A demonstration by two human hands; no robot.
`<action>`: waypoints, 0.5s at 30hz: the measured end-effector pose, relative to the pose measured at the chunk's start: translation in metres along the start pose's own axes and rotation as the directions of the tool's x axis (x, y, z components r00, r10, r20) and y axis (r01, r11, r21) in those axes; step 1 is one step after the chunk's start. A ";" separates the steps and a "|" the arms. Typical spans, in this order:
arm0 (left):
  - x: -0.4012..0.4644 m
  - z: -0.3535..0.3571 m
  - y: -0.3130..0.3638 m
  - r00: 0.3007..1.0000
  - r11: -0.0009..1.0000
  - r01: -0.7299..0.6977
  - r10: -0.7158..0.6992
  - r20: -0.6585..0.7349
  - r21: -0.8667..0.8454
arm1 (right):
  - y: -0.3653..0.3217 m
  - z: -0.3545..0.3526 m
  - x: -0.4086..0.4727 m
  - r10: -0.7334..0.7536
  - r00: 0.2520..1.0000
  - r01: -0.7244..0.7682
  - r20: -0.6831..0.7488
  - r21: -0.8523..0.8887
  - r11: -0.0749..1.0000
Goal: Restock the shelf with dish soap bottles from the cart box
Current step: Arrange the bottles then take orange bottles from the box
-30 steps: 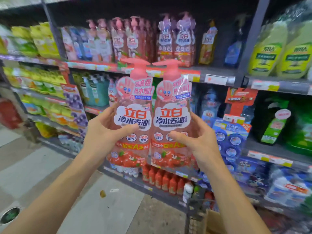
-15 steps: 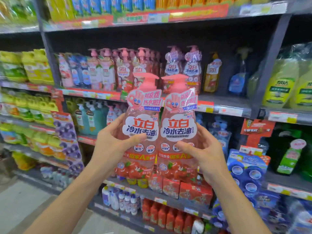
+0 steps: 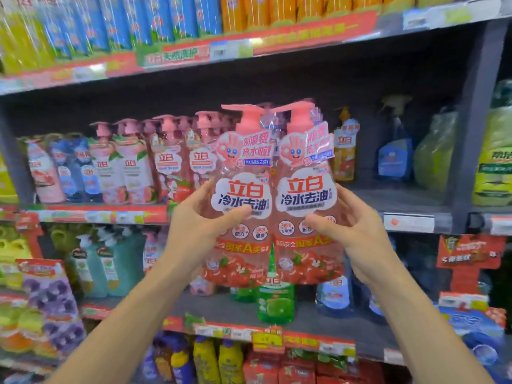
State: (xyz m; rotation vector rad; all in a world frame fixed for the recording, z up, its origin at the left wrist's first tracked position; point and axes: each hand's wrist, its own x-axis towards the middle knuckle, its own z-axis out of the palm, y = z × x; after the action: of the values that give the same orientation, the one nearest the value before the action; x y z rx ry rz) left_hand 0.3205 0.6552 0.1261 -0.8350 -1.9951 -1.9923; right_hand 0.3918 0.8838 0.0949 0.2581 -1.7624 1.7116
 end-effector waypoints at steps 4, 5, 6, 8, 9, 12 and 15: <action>0.055 0.012 -0.014 0.999 0.999 -0.024 0.024 0.026 -0.029 | 0.014 -0.008 0.049 -0.049 0.997 0.047 -0.054 -0.041 0.998; 0.067 0.015 -0.017 0.999 0.999 -0.030 0.032 0.039 -0.039 | 0.017 -0.010 0.059 -0.059 0.996 0.057 -0.066 -0.046 0.997; 0.077 0.018 -0.018 0.998 0.998 -0.033 0.036 0.053 -0.045 | 0.019 -0.012 0.068 -0.063 0.995 0.059 -0.074 -0.049 0.997; 0.097 0.024 -0.020 0.997 0.997 -0.033 0.038 0.063 -0.065 | 0.022 -0.014 0.084 -0.074 0.994 0.070 -0.086 -0.046 0.996; 0.106 0.027 -0.021 0.997 0.996 -0.032 0.038 0.066 -0.088 | 0.023 -0.015 0.092 -0.081 0.993 0.076 -0.092 -0.052 0.996; 0.134 0.033 -0.024 0.996 0.987 -0.022 0.036 0.085 -0.162 | 0.020 -0.017 0.114 -0.104 0.988 0.095 -0.111 -0.088 0.992; 0.158 0.042 -0.031 0.994 0.979 -0.039 0.059 0.096 -0.198 | 0.018 -0.022 0.132 -0.091 0.987 0.077 -0.135 -0.104 0.992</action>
State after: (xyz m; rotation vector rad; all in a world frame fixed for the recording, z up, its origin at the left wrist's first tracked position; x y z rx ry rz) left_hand 0.1851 0.7368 0.1787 -1.0380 -1.8297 -2.1849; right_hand 0.2879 0.9465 0.1536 0.1631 -1.7025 1.5406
